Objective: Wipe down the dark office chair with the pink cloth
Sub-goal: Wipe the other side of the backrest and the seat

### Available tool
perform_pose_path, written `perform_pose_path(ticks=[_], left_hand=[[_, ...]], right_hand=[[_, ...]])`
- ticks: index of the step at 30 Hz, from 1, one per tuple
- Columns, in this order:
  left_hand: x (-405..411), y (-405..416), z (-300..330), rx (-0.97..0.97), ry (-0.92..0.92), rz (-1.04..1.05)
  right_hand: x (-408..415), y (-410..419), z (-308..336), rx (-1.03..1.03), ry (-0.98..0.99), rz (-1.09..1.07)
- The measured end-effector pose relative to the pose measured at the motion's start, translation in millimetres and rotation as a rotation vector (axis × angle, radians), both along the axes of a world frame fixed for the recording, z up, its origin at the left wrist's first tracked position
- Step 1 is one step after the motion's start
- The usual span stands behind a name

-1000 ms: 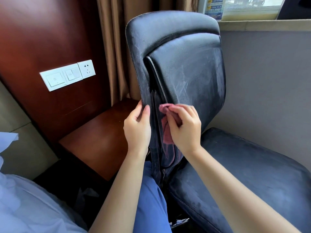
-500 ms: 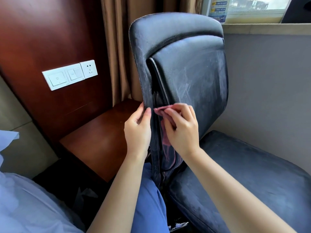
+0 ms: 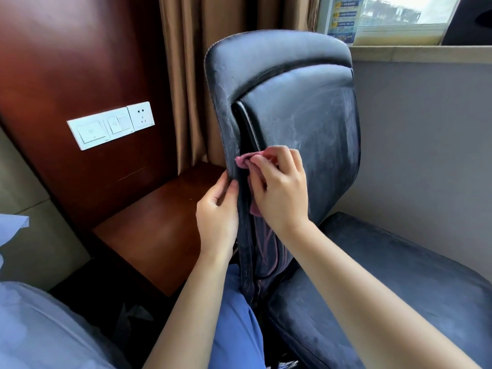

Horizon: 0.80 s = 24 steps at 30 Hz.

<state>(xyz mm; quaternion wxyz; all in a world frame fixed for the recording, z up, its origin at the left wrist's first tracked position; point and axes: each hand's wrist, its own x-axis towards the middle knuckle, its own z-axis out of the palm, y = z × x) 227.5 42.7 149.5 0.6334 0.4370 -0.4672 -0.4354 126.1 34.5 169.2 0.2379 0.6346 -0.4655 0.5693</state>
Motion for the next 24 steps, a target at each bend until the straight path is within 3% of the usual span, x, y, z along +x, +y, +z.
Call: perform_pose_path(ticks=[7, 14, 21, 24], left_hand=[[3, -3, 1, 0.019, 0.059, -0.004], [3, 4, 5, 0.034, 0.115, -0.061], [6, 0, 4, 0.068, 0.119, -0.036], [7, 1, 5, 0.070, 0.116, -0.069]], right_hand=[[-9, 19, -33, 0.072, 0.091, -0.069], [1, 0, 21, 0.018, 0.085, 0.011], [3, 13, -29, 0.137, 0.345, -0.188], [0, 13, -22, 0.116, 0.346, -0.160]])
